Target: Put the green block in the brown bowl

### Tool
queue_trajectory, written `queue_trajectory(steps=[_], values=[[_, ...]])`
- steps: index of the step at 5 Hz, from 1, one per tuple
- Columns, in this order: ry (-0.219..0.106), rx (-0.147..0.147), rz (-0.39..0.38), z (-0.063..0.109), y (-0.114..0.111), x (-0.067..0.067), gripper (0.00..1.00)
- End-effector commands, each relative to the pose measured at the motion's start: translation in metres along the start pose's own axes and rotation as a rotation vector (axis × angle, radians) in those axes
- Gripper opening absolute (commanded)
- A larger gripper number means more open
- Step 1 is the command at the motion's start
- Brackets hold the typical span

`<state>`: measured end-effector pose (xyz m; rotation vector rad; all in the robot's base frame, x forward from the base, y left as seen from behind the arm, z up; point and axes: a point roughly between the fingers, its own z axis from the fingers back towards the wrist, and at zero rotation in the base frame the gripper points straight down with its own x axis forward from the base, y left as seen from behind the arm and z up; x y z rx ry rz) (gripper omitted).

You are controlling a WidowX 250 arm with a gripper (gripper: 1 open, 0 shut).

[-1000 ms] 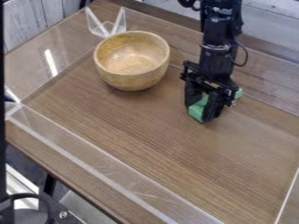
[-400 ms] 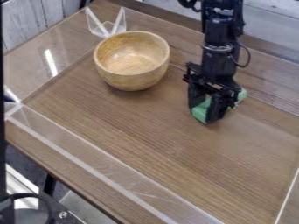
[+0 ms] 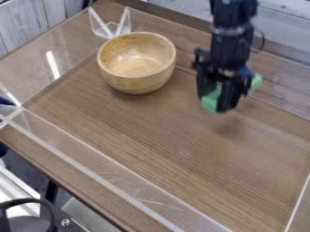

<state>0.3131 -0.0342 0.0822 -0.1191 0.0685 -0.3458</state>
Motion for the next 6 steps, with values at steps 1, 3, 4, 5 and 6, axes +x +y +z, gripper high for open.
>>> queue_trajectory(steps=[1, 3, 4, 5, 6], values=[[-0.14, 0.058, 0.075, 0.061, 0.028, 0.0, 0.0], [-0.187, 0.09, 0.208, 0.102, 0.091, -0.009, 0.0], [-0.169, 0.101, 0.236, 0.09, 0.106, -0.017, 0.0], [-0.151, 0.114, 0.264, 0.078, 0.122, -0.023, 0.0], [-0.128, 0.124, 0.284, 0.063, 0.138, -0.028, 0.0]])
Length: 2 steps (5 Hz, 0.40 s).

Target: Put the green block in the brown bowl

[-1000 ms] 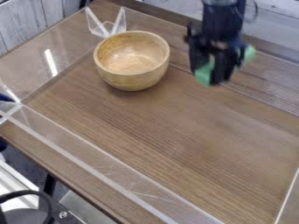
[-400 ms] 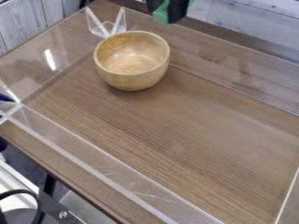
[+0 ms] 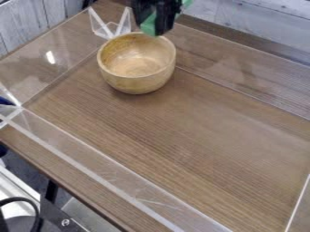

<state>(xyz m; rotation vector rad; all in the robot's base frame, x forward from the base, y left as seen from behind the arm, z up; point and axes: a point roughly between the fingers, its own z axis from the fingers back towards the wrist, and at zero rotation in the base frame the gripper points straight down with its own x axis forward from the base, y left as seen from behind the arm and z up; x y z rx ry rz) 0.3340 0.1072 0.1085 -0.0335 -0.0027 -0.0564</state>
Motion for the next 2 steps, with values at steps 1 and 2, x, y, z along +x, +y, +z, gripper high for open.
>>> queue_trajectory(steps=[1, 2], values=[[-0.036, 0.035, 0.009, 0.0026, 0.0142, 0.0022, 0.0], [-0.026, 0.029, 0.002, -0.0065, 0.014, 0.0026, 0.0]])
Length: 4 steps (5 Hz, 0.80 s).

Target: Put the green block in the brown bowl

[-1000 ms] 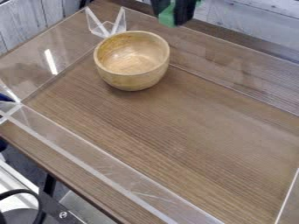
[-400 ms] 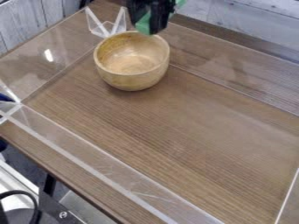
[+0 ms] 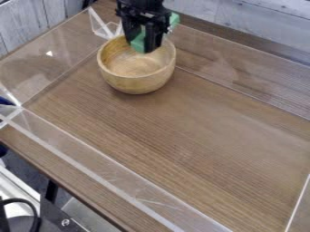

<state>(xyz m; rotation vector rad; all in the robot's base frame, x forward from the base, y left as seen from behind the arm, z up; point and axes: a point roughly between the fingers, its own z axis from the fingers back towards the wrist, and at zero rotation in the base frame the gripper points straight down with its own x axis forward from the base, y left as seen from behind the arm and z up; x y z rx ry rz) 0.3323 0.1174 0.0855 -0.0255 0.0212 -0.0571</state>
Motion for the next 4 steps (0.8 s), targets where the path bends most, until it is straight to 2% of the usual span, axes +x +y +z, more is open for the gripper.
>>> queue_trajectory(steps=[1, 4], values=[[-0.057, 0.016, 0.002, 0.018, 0.001, 0.004, 0.0], [-0.097, -0.007, -0.004, 0.032, -0.007, 0.005, 0.0]])
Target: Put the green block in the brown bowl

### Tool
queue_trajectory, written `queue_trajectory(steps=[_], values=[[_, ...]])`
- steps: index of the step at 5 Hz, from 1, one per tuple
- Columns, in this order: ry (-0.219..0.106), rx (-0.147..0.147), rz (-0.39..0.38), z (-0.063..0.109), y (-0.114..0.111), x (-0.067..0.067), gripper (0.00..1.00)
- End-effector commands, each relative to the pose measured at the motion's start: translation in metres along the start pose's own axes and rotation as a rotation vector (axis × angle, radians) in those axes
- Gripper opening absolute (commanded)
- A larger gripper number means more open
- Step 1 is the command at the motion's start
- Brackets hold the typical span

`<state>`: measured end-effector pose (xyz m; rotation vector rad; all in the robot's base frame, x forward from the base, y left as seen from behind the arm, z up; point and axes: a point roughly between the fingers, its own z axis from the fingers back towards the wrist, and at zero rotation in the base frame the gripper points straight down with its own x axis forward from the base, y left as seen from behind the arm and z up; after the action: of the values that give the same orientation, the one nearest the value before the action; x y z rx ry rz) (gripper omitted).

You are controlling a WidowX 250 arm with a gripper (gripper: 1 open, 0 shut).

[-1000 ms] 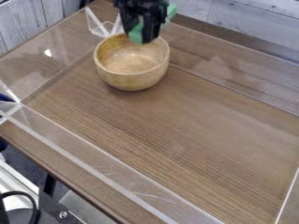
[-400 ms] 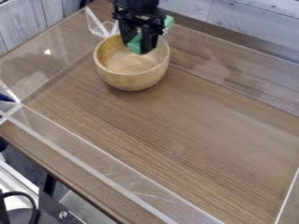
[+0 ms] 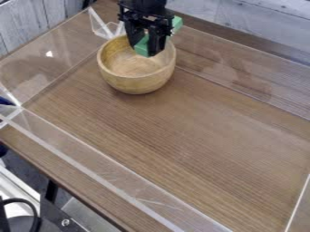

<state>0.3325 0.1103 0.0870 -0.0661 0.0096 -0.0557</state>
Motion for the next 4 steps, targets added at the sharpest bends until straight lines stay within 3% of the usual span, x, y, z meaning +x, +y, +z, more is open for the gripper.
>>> queue_trajectory(steps=[1, 4], values=[[-0.093, 0.028, -0.007, 0.032, -0.0013, 0.0053, 0.0], [-0.107, 0.027, 0.001, 0.0282, 0.0037, 0.0073, 0.0]])
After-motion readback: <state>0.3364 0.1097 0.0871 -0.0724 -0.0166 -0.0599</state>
